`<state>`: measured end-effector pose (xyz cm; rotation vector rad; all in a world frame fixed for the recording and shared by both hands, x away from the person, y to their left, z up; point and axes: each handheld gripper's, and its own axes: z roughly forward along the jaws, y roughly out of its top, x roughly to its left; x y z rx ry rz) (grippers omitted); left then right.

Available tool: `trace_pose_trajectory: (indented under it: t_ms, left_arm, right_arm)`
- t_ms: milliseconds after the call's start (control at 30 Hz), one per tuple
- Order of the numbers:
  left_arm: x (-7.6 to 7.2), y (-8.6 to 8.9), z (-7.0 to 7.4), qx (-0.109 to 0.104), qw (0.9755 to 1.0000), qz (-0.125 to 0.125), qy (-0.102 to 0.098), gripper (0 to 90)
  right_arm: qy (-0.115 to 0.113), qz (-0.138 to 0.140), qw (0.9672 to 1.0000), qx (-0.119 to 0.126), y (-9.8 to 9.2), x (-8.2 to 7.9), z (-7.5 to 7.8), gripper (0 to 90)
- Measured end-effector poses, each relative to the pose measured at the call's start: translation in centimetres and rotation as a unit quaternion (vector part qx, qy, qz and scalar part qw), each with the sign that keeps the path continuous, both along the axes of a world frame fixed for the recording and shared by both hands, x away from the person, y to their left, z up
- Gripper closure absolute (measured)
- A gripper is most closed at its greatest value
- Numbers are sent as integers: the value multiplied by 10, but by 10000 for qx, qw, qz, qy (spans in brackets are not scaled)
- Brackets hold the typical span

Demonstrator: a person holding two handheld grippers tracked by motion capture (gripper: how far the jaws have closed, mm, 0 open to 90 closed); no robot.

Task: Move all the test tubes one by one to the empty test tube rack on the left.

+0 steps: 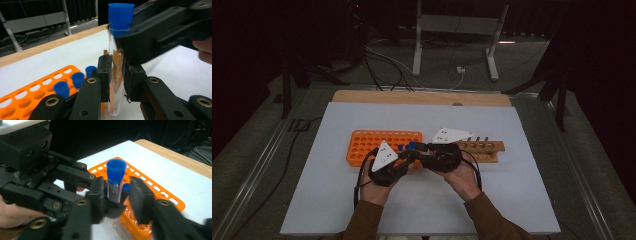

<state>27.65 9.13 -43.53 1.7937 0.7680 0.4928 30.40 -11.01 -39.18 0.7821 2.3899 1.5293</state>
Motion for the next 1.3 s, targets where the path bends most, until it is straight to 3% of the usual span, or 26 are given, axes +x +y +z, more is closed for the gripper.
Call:
trace_pose_trajectory:
  t_ms: [167,333,633,1300]
  left_arm:
    - [1,6,1,-67,9999,105,-28,778]
    - [2,11,2,-122,9997,192,-47,778]
    - [3,22,3,-168,9993,328,-85,778]
    - [15,40,-3,-142,9967,790,-82,776]
  right_arm:
    - [122,-58,9999,64,-6,3,0,400]
    - [25,-260,9996,-47,-9,2,-2,189]
    - [-110,-444,9987,-223,-25,-1,-9,30]
    - [-201,-783,9967,-98,-66,-8,-19,1]
